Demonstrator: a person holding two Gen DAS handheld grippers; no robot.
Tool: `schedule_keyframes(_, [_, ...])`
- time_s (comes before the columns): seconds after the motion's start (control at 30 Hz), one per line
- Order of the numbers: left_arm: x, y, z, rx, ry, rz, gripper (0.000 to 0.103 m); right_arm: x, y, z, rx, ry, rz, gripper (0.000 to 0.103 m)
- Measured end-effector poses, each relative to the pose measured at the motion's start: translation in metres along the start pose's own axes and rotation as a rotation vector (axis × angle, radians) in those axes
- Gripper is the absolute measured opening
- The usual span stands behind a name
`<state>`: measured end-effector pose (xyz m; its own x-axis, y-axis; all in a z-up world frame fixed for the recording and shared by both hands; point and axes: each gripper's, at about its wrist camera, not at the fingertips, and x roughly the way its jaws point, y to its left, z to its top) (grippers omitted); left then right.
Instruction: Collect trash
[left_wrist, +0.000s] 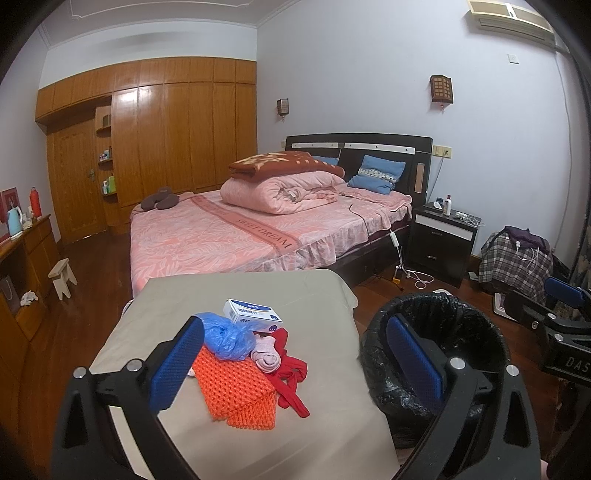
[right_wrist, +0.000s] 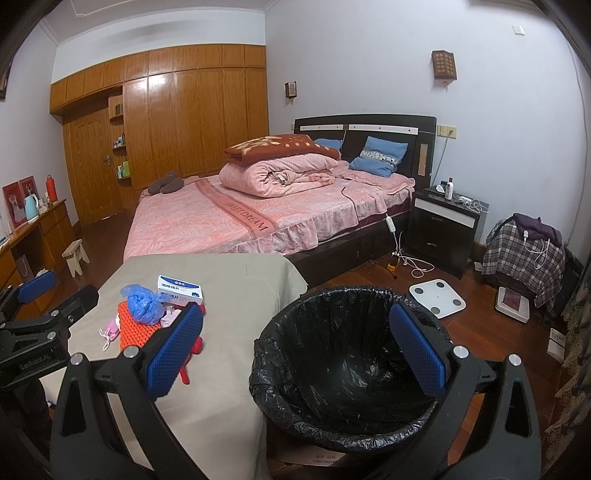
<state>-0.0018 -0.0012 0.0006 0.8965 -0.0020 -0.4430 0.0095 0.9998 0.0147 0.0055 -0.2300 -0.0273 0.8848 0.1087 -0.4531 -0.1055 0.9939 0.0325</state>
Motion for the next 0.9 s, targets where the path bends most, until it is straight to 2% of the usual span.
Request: schedule_keyframes(0.9, [0.0003,-0.0002,0.0002,0.0,0.0,0.001,0.097,0.0037,-0.0008,-0.0034,0.003,0.005,0.002,0.098])
